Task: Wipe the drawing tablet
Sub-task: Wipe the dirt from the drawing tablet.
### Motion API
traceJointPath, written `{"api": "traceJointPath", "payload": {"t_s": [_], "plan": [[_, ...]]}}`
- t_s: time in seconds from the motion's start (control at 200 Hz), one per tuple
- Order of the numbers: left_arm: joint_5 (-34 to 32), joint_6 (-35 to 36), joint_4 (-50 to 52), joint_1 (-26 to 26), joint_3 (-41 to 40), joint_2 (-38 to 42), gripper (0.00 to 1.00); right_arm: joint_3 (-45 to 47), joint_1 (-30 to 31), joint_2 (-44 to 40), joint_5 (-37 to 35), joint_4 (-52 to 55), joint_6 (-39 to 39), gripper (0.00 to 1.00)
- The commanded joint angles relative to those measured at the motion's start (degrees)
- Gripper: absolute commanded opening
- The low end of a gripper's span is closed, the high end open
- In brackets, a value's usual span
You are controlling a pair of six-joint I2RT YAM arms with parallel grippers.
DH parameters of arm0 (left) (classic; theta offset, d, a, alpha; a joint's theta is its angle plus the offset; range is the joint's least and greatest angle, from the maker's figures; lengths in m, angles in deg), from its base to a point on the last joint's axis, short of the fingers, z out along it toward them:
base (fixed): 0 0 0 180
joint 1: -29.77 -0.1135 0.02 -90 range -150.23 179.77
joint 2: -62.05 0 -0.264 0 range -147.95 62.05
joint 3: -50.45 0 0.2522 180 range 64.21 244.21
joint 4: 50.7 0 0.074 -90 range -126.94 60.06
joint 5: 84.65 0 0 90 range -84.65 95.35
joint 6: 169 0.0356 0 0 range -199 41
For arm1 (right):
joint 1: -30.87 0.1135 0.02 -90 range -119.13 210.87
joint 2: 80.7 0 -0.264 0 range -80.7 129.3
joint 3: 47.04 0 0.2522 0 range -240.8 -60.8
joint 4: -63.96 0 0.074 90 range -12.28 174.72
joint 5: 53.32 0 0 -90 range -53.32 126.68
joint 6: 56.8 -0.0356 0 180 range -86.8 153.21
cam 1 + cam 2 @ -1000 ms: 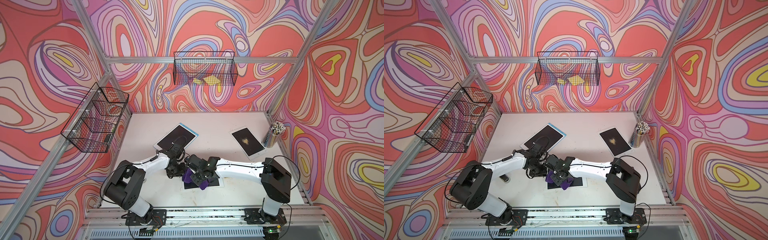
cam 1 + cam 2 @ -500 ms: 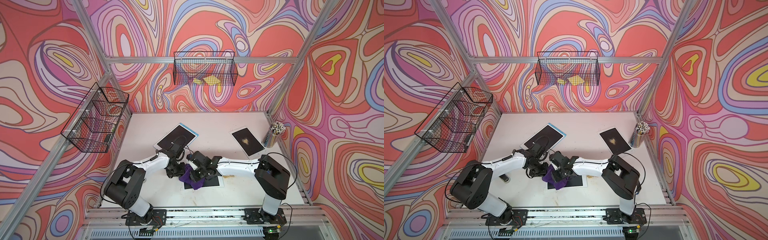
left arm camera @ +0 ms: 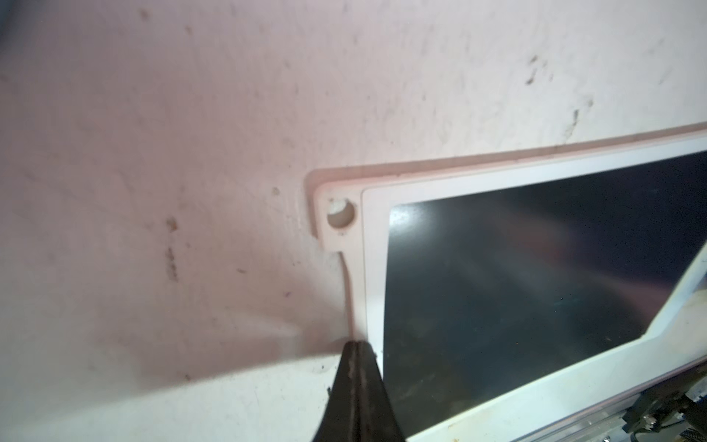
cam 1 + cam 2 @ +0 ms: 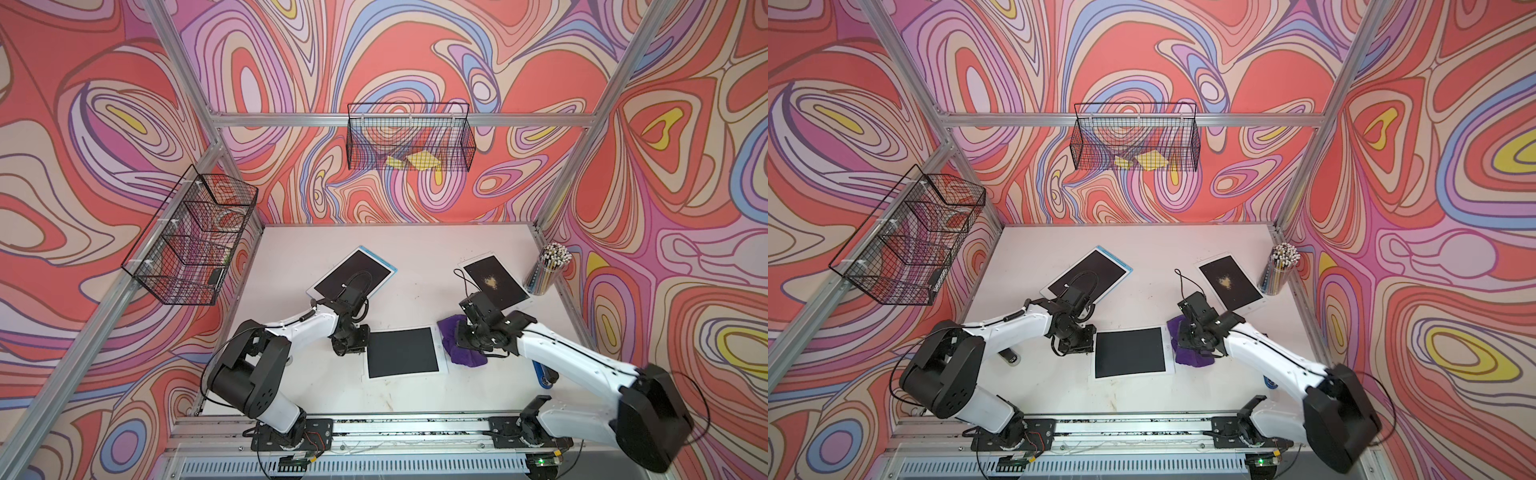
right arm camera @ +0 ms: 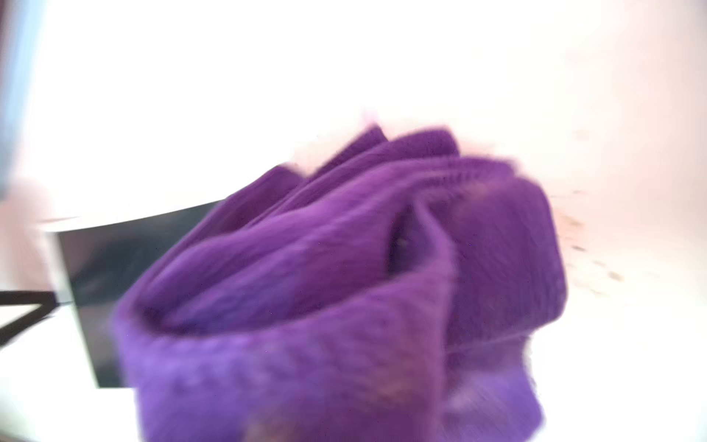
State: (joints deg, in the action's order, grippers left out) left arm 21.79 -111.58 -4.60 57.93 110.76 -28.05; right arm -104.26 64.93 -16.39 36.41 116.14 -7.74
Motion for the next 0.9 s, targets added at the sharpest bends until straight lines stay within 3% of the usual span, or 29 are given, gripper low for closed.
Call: {"api": "traceJointPath", "payload": {"t_s": [0.0,0.1,0.351,0.456,0.616,0.796,0.896], "plan": [[-4.07,0.59,-4.25,0.25,-3.22,-4.30,0.00,-4.29,1.01,-2.53,3.52,-1.32,2.71,0.00],[-4.05,0.61,-4.12,0.31,-3.04,-4.20,0.00,-6.40,3.63,0.76,9.90,-5.00,5.58,0.00],[-4.32,0.27,-3.99,0.23,-3.30,-3.67,0.00,-9.11,11.89,17.05,24.12,-19.48,2.11,0.00],[-4.32,0.26,-4.04,0.26,-3.30,-3.94,0.00,-11.63,16.60,25.02,25.34,-23.16,0.77,0.00],[-4.27,0.12,-4.21,0.24,-3.30,-4.21,0.00,-11.69,18.53,36.35,28.87,-29.83,-3.61,0.00],[-3.80,-0.07,-4.57,0.25,-3.48,-4.20,0.00,-8.33,17.86,43.49,28.59,-31.25,-7.29,0.00],[-3.75,0.01,-4.56,0.22,-3.48,-4.25,0.00,-2.66,13.40,42.64,26.82,-30.63,-9.46,0.00]]}}
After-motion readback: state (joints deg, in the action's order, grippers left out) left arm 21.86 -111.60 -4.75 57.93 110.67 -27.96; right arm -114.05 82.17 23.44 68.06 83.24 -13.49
